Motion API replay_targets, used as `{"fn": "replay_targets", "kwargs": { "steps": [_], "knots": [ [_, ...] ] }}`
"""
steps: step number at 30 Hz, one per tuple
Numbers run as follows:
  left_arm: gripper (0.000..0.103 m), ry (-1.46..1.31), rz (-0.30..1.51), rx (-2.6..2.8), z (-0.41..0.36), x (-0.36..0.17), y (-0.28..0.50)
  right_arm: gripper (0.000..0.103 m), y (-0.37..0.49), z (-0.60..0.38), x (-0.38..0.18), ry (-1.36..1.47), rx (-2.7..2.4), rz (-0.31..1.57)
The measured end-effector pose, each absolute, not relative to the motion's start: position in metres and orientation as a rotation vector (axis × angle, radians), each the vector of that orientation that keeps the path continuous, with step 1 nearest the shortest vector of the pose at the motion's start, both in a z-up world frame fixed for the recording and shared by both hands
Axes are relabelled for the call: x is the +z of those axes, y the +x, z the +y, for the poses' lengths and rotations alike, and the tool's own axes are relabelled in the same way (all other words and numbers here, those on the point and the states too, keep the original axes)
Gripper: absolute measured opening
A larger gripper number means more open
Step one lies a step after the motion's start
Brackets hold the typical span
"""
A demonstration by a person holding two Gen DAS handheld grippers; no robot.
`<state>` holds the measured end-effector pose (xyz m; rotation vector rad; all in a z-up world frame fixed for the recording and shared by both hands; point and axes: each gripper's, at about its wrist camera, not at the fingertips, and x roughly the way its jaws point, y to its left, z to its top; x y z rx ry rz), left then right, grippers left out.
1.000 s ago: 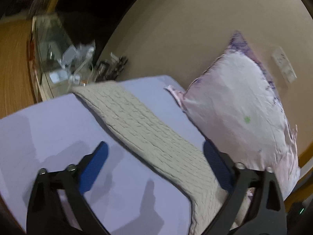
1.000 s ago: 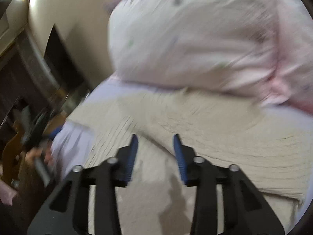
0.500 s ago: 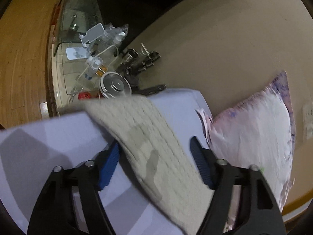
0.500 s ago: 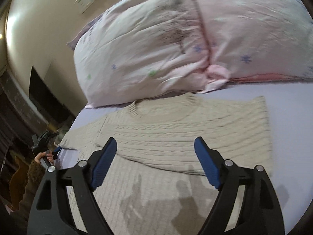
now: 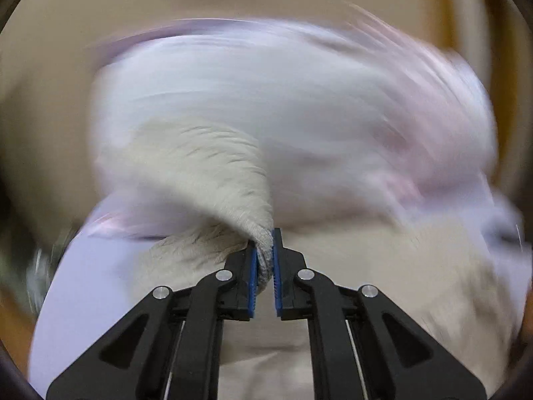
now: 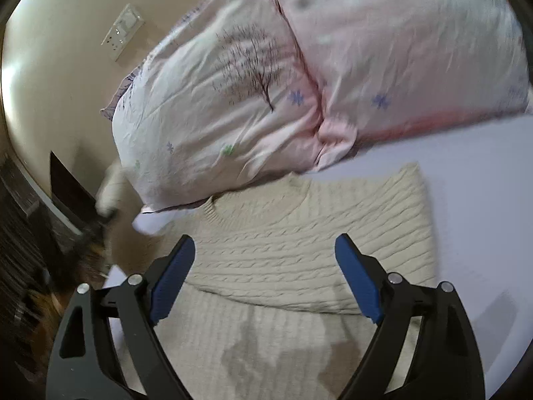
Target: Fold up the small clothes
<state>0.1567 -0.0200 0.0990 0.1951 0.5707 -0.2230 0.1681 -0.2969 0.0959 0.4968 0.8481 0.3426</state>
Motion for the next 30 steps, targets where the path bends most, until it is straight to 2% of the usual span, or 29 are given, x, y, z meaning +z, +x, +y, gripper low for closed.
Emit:
{"fn": "replay_targets", "kwargs": {
  "steps": [2, 5, 6, 7, 9, 11, 13, 14, 16, 18, 20, 25, 30],
  "knots": [
    [0.009, 0.380, 0.625, -0.347, -0.089, 0.065, 0.138, 0.086, 0.176, -0.300, 0.079, 0.555, 0.352, 0.905],
    [0.011, 0.446, 0.631, -0.405, -0.106, 0.047, 0.113, 0.072, 0.181, -0.314, 0.059, 0.628, 0.335, 0.983],
    [0.018, 0.409, 0.637, -0.403, -0.096, 0.050, 0.109, 0.067, 0.182, -0.317, 0.055, 0.642, 0.333, 0.993],
    [0.033, 0.334, 0.647, -0.387, -0.075, 0.056, 0.105, 0.064, 0.183, -0.321, 0.052, 0.655, 0.331, 1.003],
    [0.047, 0.230, 0.651, -0.339, -0.036, 0.069, 0.098, 0.060, 0.187, -0.326, 0.047, 0.672, 0.313, 1.016],
    [0.047, 0.159, 0.665, -0.278, 0.003, 0.075, 0.087, 0.058, 0.190, -0.328, 0.042, 0.693, 0.293, 1.024],
    [0.054, 0.090, 0.698, -0.225, 0.038, 0.074, 0.073, 0.053, 0.197, -0.331, 0.037, 0.715, 0.263, 1.039],
    [0.054, 0.048, 0.721, -0.200, 0.057, 0.071, 0.063, 0.052, 0.200, -0.333, 0.033, 0.740, 0.249, 1.048],
    [0.055, -0.024, 0.765, -0.188, 0.085, 0.065, 0.050, 0.043, 0.205, -0.339, 0.028, 0.781, 0.205, 1.055],
    [0.056, -0.104, 0.801, -0.184, 0.108, 0.055, 0.033, 0.041, 0.204, -0.345, 0.030, 0.787, 0.173, 1.028],
    [0.057, -0.168, 0.820, -0.187, 0.121, 0.046, 0.020, 0.040, 0.203, -0.350, 0.036, 0.736, 0.128, 1.003],
    [0.062, -0.208, 0.824, -0.226, 0.122, 0.034, 0.007, 0.029, 0.215, -0.334, 0.033, 0.625, 0.097, 1.056],
    [0.063, -0.202, 0.829, -0.247, 0.113, 0.031, 0.008, 0.029, 0.245, -0.316, 0.029, 0.591, 0.073, 1.077]
  ]
}}
